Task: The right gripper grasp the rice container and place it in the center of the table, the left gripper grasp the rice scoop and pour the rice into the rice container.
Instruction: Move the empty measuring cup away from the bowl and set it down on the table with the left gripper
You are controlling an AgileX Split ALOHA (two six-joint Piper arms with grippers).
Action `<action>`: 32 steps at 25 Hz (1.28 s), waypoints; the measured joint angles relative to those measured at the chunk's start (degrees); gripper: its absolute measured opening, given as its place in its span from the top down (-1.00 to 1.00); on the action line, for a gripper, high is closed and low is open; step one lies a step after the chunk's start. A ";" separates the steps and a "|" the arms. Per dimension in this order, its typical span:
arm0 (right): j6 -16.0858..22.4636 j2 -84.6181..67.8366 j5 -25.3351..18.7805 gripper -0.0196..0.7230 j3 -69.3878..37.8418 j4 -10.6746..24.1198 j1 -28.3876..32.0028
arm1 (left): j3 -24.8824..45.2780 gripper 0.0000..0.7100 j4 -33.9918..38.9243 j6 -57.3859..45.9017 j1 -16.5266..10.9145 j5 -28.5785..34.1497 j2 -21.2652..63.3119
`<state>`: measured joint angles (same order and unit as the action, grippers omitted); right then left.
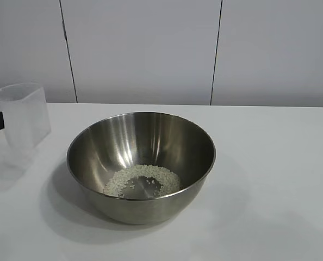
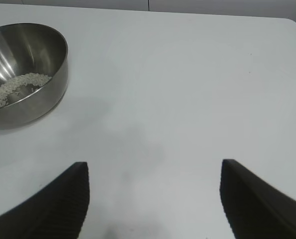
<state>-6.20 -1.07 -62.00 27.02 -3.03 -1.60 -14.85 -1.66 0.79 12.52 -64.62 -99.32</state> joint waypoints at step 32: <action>0.00 0.00 -0.07 -0.41 0.00 0.00 0.00 | 5.65 0.21 -3.70 -0.43 0.00 -1.33 -11.22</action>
<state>-6.20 -1.07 -62.07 27.02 -3.03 -1.60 -9.20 -5.37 0.36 12.52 -65.95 -110.54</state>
